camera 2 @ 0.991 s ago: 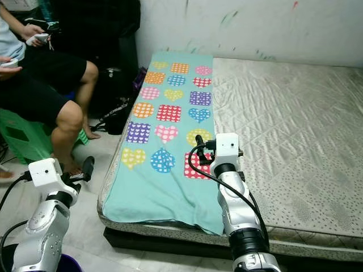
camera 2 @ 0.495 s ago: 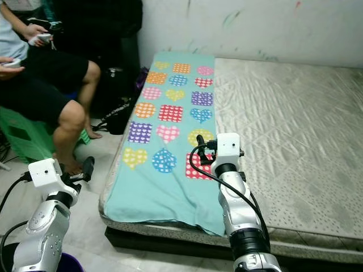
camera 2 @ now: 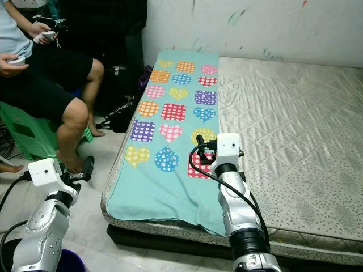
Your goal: Clean up the room
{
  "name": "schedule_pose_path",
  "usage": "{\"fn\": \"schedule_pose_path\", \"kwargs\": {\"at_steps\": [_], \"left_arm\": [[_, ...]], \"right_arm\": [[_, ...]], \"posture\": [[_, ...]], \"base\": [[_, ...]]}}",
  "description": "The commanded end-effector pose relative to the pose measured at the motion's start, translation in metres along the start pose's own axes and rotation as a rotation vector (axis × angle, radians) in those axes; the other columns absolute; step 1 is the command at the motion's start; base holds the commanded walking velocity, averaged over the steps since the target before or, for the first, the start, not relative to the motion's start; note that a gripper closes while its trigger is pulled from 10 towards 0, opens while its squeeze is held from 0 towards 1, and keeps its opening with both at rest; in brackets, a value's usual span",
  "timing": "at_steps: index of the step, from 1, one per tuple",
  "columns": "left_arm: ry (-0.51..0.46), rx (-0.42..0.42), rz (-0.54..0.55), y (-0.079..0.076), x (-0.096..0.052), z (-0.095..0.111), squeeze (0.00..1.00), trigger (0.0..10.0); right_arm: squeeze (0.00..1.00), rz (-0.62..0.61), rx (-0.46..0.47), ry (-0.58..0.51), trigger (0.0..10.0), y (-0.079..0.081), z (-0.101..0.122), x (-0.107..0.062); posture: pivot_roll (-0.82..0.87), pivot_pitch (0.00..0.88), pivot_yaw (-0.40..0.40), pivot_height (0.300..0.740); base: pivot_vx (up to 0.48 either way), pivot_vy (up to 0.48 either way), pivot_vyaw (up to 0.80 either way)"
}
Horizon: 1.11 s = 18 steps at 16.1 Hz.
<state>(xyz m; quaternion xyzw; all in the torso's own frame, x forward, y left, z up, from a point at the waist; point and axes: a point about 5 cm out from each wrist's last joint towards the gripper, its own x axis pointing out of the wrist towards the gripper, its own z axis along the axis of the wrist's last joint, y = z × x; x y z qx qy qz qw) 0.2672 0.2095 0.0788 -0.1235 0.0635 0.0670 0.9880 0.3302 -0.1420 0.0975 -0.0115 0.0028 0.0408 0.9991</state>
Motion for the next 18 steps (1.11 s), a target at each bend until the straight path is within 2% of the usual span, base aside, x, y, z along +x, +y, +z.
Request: {"fn": "schedule_pose_path", "kwargs": {"at_steps": [1, 3, 9, 18], "left_arm": [[-0.021, 0.007, -0.016, -0.0019, 0.0004, 0.0049, 0.00, 10.0], [-0.021, 0.018, -0.023, -0.0032, 0.0004, 0.0045, 0.00, 10.0], [-0.021, 0.017, -0.023, -0.0039, 0.0004, 0.0043, 0.00, 10.0], [-0.020, 0.021, -0.027, -0.0044, 0.0002, 0.0040, 0.00, 10.0]], "right_arm": [[0.00, 0.001, -0.007, -0.011, 10.0, 0.0001, 0.0025, 0.0002], [0.00, 0.006, -0.020, -0.014, 10.0, 0.0009, 0.0030, 0.0004], [0.00, 0.009, -0.028, -0.015, 10.0, 0.0006, 0.0033, 0.0007], [0.00, 0.002, -0.021, -0.003, 10.0, -0.0013, 0.0014, 0.0005]], "posture": [[-0.10, 0.044, 0.005, 0.740], [-0.10, 0.044, 0.005, 0.740], [-0.10, 0.042, 0.002, 0.740], [-0.10, 0.043, 0.001, 0.740]], "base": [[0.000, 0.000, 0.00], [0.000, -0.126, 0.00], [0.000, -0.248, 0.76], [0.000, 0.000, 0.00]]}}
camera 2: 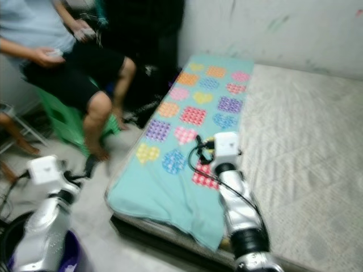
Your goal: Clean up the room
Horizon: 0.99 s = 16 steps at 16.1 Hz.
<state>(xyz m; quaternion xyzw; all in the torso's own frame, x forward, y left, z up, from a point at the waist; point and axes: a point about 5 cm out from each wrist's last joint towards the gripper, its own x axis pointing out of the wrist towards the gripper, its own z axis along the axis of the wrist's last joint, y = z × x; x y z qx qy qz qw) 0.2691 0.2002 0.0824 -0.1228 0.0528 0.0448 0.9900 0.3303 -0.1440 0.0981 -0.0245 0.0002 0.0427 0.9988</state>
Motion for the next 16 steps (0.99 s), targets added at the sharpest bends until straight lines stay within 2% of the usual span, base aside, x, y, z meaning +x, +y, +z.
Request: {"fn": "schedule_pose_path", "kwargs": {"at_steps": [1, 16], "left_arm": [[-0.004, 0.017, 0.020, 0.0057, -0.0002, 0.0026, 0.00, 10.0], [-0.002, 0.009, 0.018, 0.0050, -0.0002, 0.0014, 0.00, 10.0]], "right_arm": [[0.00, -0.005, 0.013, 0.003, 10.0, 0.0001, 0.0007, 0.0005], [0.00, -0.021, 0.024, 0.002, 10.0, -0.0026, 0.0003, -0.0002]], "posture": [[-0.10, 0.044, 0.001, 0.740], [-0.10, 0.047, 0.004, 0.740]], "base": [[0.000, 0.000, 0.00], [0.000, -0.246, 0.00]]}}
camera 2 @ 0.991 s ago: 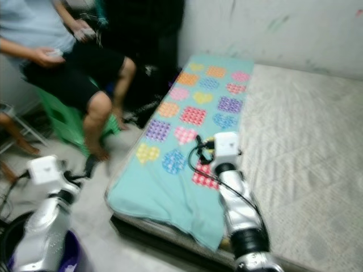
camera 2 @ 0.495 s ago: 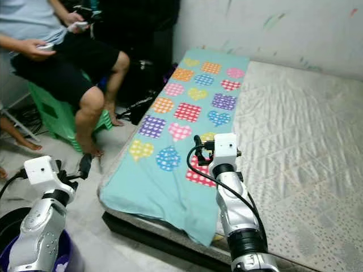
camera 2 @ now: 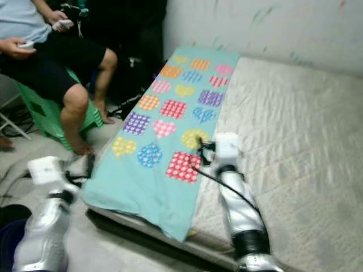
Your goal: Clean up the room
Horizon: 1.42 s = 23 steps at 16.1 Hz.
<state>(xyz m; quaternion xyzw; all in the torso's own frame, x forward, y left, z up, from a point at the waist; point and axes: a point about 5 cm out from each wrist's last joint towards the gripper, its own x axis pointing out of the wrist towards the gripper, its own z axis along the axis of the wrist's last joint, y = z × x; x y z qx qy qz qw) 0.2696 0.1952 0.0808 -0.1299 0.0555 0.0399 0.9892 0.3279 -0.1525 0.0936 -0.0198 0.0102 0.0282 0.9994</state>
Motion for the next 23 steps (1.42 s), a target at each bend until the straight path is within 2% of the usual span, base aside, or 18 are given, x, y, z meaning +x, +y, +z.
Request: {"fn": "schedule_pose_path", "kwargs": {"at_steps": [1, 6, 13, 23], "left_arm": [[-0.010, 0.017, 0.030, 0.0096, -0.0006, 0.0041, 0.00, 10.0], [-0.007, 0.020, 0.029, 0.0098, -0.0004, 0.0037, 0.00, 10.0], [-0.006, 0.026, 0.024, 0.0086, -0.0002, 0.0040, 0.00, 10.0], [-0.010, 0.020, 0.026, 0.0077, 0.0008, 0.0042, 0.00, 10.0]], "right_arm": [[0.00, 0.006, 0.014, -0.023, 10.0, 0.0055, 0.0057, 0.0026], [0.00, -0.009, 0.019, -0.023, 10.0, 0.0033, 0.0061, 0.0027], [0.00, -0.007, 0.019, -0.026, 10.0, 0.0030, 0.0065, 0.0028], [0.00, 0.000, 0.019, -0.027, 10.0, 0.0037, 0.0073, 0.0036]], "posture": [[-0.10, 0.047, 0.004, 0.740], [-0.10, 0.047, 0.004, 0.740], [-0.10, 0.053, 0.002, 0.740], [-0.10, 0.048, -0.001, 0.740]], "base": [[0.000, 0.000, 0.00], [0.000, 0.000, -0.09], [0.000, 0.000, -0.77], [0.000, -0.307, 0.00]]}}
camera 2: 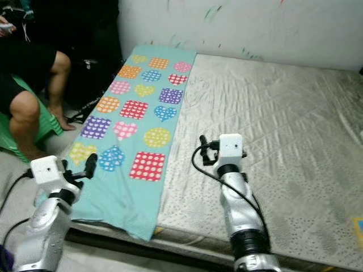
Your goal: Clean up the room
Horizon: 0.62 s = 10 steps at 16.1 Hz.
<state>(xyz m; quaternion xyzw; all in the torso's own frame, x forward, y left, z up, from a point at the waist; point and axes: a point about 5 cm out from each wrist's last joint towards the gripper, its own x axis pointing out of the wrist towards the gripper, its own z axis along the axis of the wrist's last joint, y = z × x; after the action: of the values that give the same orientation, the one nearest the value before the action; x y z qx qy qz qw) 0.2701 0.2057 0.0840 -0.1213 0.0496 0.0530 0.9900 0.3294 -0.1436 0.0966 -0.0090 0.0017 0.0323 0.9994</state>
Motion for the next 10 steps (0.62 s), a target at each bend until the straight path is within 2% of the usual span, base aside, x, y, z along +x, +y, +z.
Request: {"fn": "schedule_pose_path", "kwargs": {"at_steps": [1, 8, 10], "left_arm": [[0.007, 0.006, 0.001, -0.0016, 0.0000, -0.0018, 0.00, 10.0], [0.009, 0.010, 0.001, -0.0014, 0.0002, -0.0023, 0.00, 10.0], [0.005, -0.008, 0.008, -0.0010, -0.0003, -0.0022, 0.00, 10.0]], "right_arm": [[0.00, -0.007, -0.001, -0.008, 10.0, -0.0048, 0.0040, 0.0021], [0.00, -0.005, 0.001, -0.011, 10.0, -0.0040, 0.0045, 0.0028], [0.00, -0.007, 0.002, -0.011, 10.0, -0.0040, 0.0045, 0.0025]], "posture": [[-0.10, 0.046, -0.001, 0.740], [-0.10, 0.043, -0.001, 0.740], [-0.10, 0.047, 0.000, 0.740]], "base": [[0.000, -0.337, 0.00], [0.000, -0.336, -0.51], [0.000, 0.000, 0.00]]}}
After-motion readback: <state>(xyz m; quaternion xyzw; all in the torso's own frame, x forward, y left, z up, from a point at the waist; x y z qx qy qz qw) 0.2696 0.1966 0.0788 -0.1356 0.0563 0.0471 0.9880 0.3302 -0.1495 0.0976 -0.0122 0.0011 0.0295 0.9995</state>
